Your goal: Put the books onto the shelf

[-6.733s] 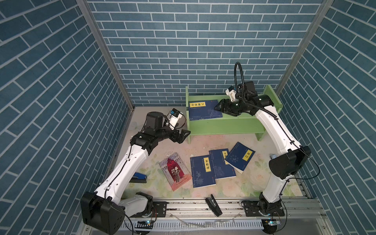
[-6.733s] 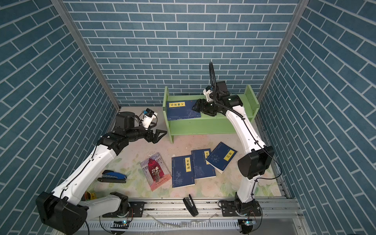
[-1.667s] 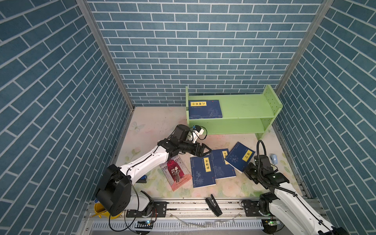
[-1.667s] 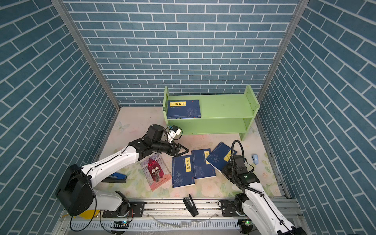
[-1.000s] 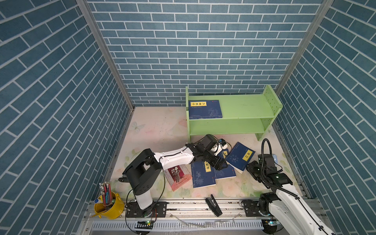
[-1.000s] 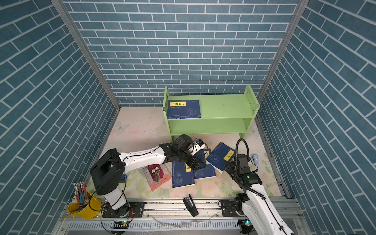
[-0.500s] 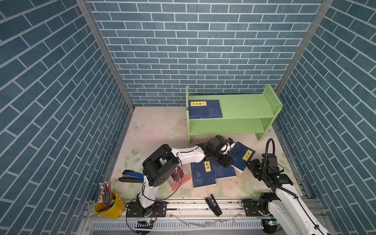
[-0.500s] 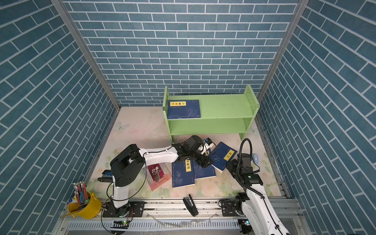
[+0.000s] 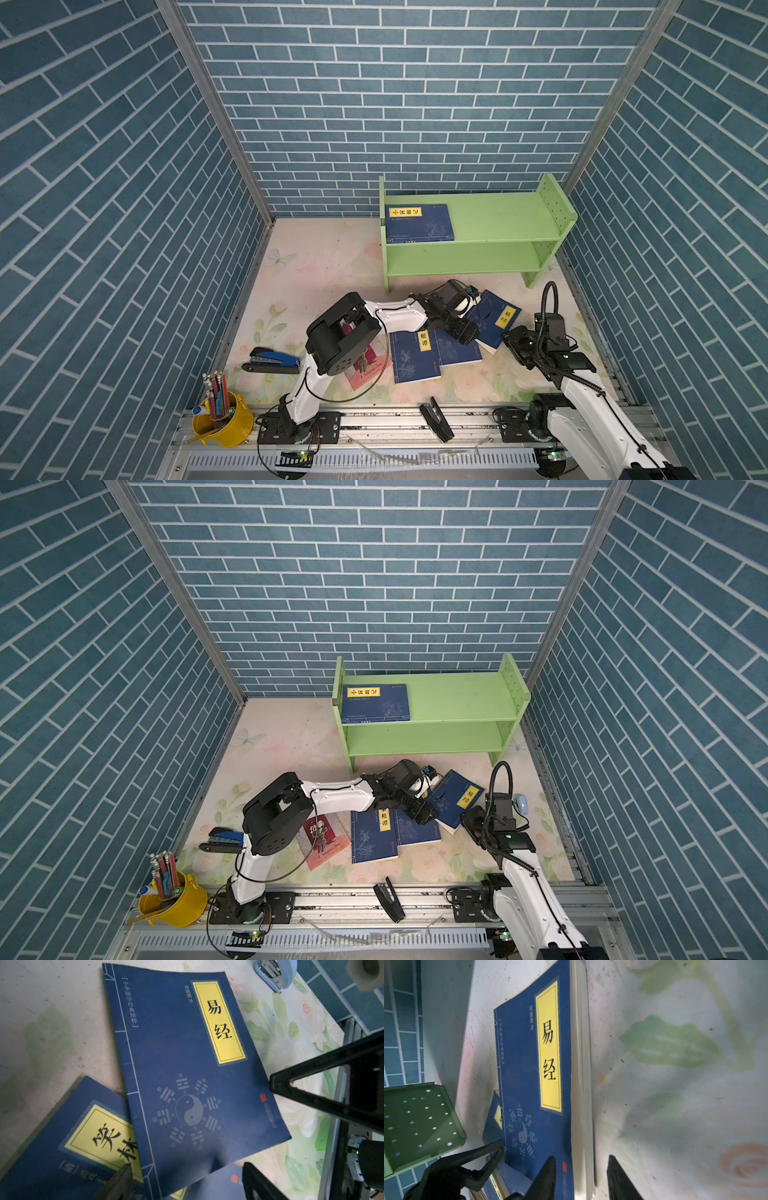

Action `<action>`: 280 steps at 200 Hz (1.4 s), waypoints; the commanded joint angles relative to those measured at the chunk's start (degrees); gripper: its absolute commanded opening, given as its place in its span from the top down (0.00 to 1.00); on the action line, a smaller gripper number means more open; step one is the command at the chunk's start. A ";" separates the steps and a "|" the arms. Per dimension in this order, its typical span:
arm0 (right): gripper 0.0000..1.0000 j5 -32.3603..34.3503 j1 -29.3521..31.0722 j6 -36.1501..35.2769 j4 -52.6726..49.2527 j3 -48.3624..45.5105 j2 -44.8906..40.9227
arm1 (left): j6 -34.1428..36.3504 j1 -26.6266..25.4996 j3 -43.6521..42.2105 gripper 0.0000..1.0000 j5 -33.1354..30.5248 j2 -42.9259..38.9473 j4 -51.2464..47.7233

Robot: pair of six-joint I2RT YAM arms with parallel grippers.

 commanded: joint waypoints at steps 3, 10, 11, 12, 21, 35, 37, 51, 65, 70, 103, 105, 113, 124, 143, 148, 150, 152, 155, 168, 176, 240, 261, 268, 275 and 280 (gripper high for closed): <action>0.57 -0.88 -0.51 -3.11 -0.27 0.48 1.59 | -0.59 -0.25 1.79 0.16 1.27 1.64 -2.64; 0.57 -1.13 -0.58 -3.33 0.16 0.41 2.11 | -0.88 -0.20 1.98 0.17 1.77 2.07 -2.58; 0.57 -1.14 -0.60 -3.36 0.24 0.39 2.20 | -0.87 -0.25 2.00 0.17 1.85 2.10 -2.60; 0.57 -1.15 -0.61 -3.37 0.27 0.38 2.24 | -0.91 -0.27 2.00 0.17 1.98 2.12 -2.57; 0.57 -1.46 -0.71 -3.54 0.73 0.24 2.79 | -1.32 -0.21 2.25 0.18 2.80 2.66 -2.53; 0.57 -2.17 -0.86 -3.64 1.79 -0.27 3.46 | -1.88 -0.26 2.32 0.20 4.67 3.34 -2.46; 0.57 -2.31 -0.88 -3.64 1.91 -0.34 3.50 | -1.95 -0.22 2.35 0.20 4.97 3.40 -2.50; 0.57 -3.40 -1.06 -3.56 3.17 -1.00 4.10 | -2.46 -0.21 2.19 0.24 6.25 3.54 -2.48; 0.57 -4.54 -1.14 -3.56 4.21 -1.29 4.81 | -2.87 -0.27 1.91 0.28 7.48 3.30 -2.29; 0.58 -4.94 -1.15 -3.57 4.64 -1.41 5.20 | -3.13 -0.27 1.77 0.30 7.79 3.15 -2.13; 0.62 -6.93 -1.24 -3.73 5.69 -1.74 6.68 | -5.75 -0.27 1.04 0.36 9.40 1.71 -0.92; 0.62 -6.95 -1.24 -3.76 5.68 -1.79 6.70 | -5.90 -0.22 1.00 0.36 9.47 1.61 -0.86; 0.65 -7.04 -1.24 -3.74 5.46 -2.00 6.44 | -6.46 -0.28 0.96 0.37 9.80 1.38 -0.71; 0.71 -7.13 -1.24 -3.63 5.09 -2.22 5.71 | -7.23 -0.29 0.63 0.39 10.01 1.01 -0.46; 0.83 -6.87 -1.24 -3.47 3.41 -2.21 3.79 | -7.74 -0.28 0.01 0.40 10.03 0.13 -0.40; 0.87 -6.78 -1.23 -3.39 2.94 -2.19 3.18 | -7.84 -0.21 -0.10 0.40 10.10 -0.08 -0.40; 0.88 -6.78 -1.19 -3.43 2.81 -2.18 2.93 | -7.81 -0.22 -0.17 0.40 10.11 -0.18 -0.42; 0.90 -6.72 -1.23 -3.39 2.54 -2.16 2.71 | -7.80 -0.25 -0.23 0.41 10.11 -0.22 -0.49; 0.92 -6.67 -1.21 -3.39 2.20 -2.05 2.34 | -7.91 -0.25 -0.38 0.41 10.11 -0.43 -0.51; 0.99 -6.52 -1.24 -3.50 0.45 -1.44 0.84 | -8.26 -0.20 -0.71 0.41 10.32 -1.05 -0.60; 1.00 -6.44 -1.26 -3.50 -0.52 -1.12 -0.04 | -8.32 -0.20 -0.84 0.40 10.49 -1.44 -0.69; 1.00 -9.70 -1.23 -3.43 -4.90 0.69 -5.01 | -6.71 0.93 -0.87 0.33 11.75 -5.94 -3.54; 1.00 -11.02 -1.24 -3.48 -7.38 2.07 -7.03 | -4.25 2.21 1.07 0.33 13.62 -7.83 -8.87; 1.00 -11.62 -1.24 -3.64 -8.33 2.65 -7.56 | -2.80 2.56 0.94 0.35 13.76 -9.15 -10.36; 1.00 -12.33 -1.22 -3.73 -9.14 3.33 -8.02 | -2.12 2.76 0.06 0.35 13.48 -10.93 -11.15; 1.00 -12.75 -1.23 -3.90 -9.80 3.74 -8.43 | -1.76 3.11 -0.80 0.35 13.45 -12.31 -11.31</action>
